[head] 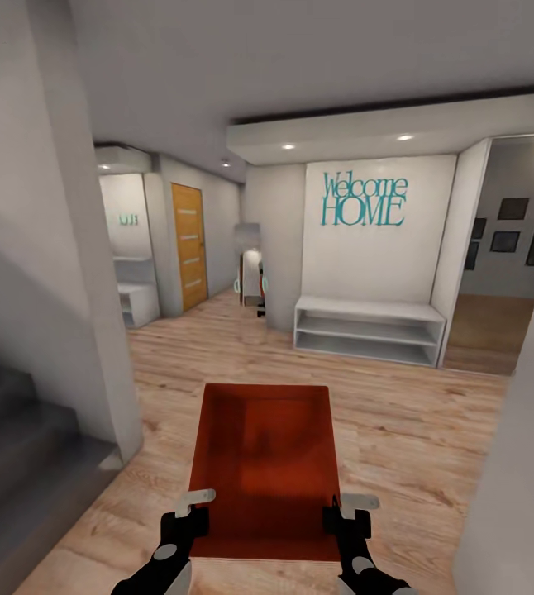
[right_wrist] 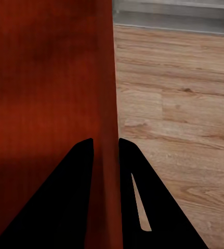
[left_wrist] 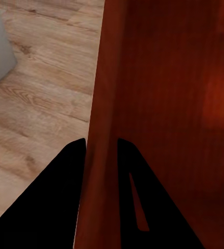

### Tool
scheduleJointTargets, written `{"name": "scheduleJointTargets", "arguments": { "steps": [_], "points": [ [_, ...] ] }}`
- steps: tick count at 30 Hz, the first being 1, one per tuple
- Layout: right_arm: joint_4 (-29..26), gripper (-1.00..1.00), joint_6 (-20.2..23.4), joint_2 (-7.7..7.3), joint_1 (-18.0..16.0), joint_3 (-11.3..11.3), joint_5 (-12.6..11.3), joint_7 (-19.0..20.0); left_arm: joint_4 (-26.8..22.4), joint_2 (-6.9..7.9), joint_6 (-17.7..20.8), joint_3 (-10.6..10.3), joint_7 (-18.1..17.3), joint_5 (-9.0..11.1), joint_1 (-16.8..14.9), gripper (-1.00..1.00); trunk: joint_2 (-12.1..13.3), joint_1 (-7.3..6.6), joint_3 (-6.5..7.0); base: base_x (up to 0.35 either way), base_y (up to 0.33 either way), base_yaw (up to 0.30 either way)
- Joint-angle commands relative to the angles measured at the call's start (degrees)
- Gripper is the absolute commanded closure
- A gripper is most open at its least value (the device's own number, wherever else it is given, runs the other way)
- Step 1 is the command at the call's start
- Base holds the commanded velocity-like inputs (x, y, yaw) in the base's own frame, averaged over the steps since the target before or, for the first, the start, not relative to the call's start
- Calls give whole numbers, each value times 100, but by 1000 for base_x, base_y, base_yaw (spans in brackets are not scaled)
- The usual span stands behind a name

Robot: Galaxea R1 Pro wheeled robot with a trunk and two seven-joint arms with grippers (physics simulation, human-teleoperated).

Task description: Move the two storage containers from the living room to the garage. In the garage, place one container on the floor and stack the other container on top of it (either order is fine).

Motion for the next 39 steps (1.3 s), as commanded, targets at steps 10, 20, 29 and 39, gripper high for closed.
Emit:
{"name": "scheduleJointTargets", "arguments": {
  "steps": [10, 20, 29, 39],
  "points": [
    [-9, 100, -245, -10, -8, 152, -50, 0, 30, 8, -36, -39, 42, 151, -6, 100, -5, 4, -7, 320, 0, 0],
    [-9, 100, -253, -8, -8, 152, -50, -2, 30, 8, -36, -39, 39, 149, -5, 100, -5, 4, -7, 320, 0, 0],
    [-9, 100, -253, -3, -8, 152, -50, -2, 30, 8, -36, -39, 36, 148, -5, 100, -5, 4, -7, 321, 0, 0],
    [-9, 100, -253, -9, -8, 152, -50, 0, 30, 8, -36, -39, 36, 153, -6, 100, -5, 4, -7, 320, 0, 0]
  ]
}}
